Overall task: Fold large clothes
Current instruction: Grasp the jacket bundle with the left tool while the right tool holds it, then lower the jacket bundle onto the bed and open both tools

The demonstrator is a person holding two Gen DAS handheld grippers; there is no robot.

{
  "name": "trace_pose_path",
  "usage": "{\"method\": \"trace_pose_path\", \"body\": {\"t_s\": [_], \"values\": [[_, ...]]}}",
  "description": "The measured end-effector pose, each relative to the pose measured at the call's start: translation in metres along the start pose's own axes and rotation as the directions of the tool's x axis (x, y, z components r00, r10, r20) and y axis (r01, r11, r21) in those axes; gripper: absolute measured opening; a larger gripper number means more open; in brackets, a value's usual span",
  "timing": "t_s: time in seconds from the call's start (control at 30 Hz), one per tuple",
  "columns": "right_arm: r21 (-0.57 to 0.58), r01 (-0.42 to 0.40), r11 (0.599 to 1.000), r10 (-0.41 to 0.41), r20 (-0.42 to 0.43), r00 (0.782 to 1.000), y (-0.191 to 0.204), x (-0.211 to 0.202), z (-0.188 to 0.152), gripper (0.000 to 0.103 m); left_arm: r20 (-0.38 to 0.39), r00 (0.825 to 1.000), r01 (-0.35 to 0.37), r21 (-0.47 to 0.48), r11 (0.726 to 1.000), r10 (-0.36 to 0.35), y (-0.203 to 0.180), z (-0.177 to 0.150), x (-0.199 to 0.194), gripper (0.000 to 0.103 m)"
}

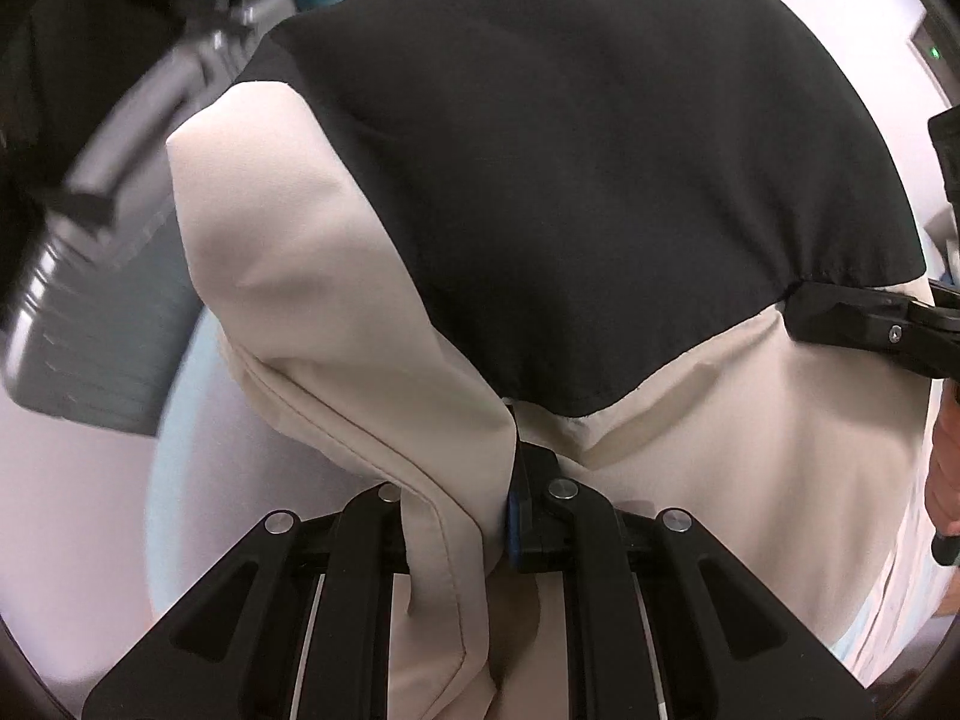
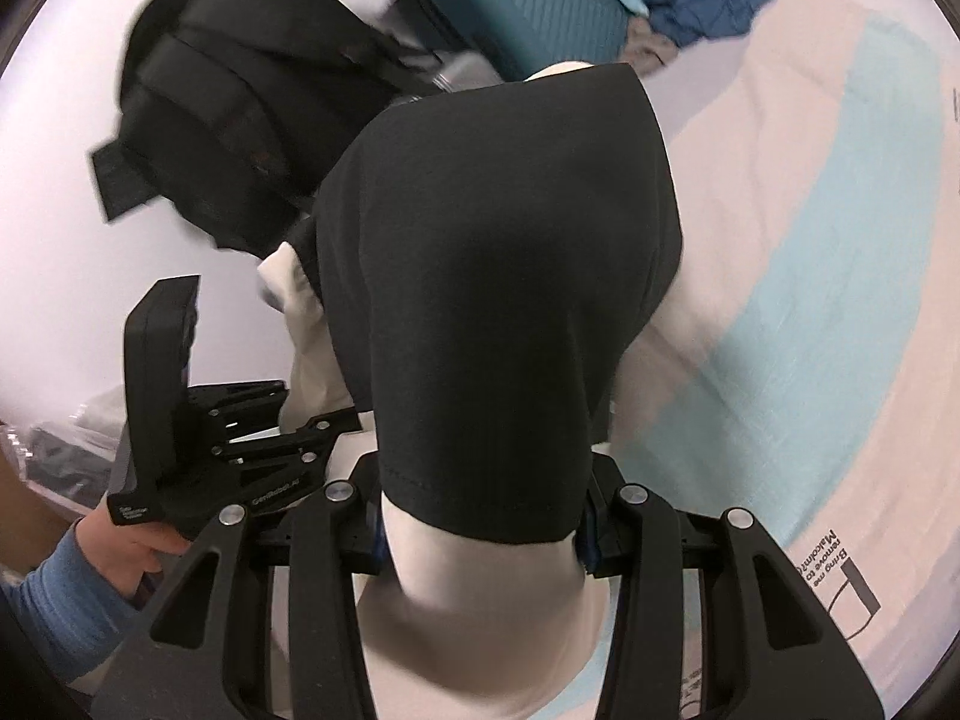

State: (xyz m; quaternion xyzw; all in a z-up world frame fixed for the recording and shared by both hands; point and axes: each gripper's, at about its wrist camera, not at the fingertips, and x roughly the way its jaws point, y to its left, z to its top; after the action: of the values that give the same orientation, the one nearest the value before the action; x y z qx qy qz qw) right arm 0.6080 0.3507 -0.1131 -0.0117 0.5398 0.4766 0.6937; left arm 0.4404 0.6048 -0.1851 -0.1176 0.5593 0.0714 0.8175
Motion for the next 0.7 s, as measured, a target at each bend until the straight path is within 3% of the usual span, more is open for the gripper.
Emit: {"method": "trace_pose_path", "body": {"t_s": [0.2, 0.33, 0.5, 0.6, 0.7], "values": [[-0.015, 0.114, 0.993, -0.114, -0.044, 0.992, -0.024, 0.032, -0.011, 0.043, 0.003, 1.0, -0.007, -0.014, 1.0, 0.007, 0.014, -0.008, 0.033, 0.012], [-0.025, 0.178, 0.984, -0.179, -0.055, 0.982, -0.035, 0.044, -0.011, 0.045, -0.009, 1.0, -0.024, -0.012, 1.0, 0.024, 0.004, -0.043, 0.038, 0.012], [-0.046, 0.228, 0.973, -0.231, -0.06, 0.971, -0.053, 0.055, -0.015, 0.049, -0.041, 0.998, -0.052, 0.027, 0.998, 0.053, -0.021, -0.044, 0.048, 0.014], [-0.045, 0.25, 0.967, -0.252, -0.062, 0.966, -0.056, 0.055, -0.016, 0.053, -0.05, 0.997, -0.059, 0.045, 0.997, 0.061, -0.023, -0.049, 0.048, 0.015], [-0.024, 0.286, 0.958, -0.287, -0.052, 0.956, -0.052, 0.051, -0.015, 0.064, -0.044, 0.994, -0.096, 0.08, 0.992, 0.1, -0.029, -0.044, 0.036, 0.025]]}}
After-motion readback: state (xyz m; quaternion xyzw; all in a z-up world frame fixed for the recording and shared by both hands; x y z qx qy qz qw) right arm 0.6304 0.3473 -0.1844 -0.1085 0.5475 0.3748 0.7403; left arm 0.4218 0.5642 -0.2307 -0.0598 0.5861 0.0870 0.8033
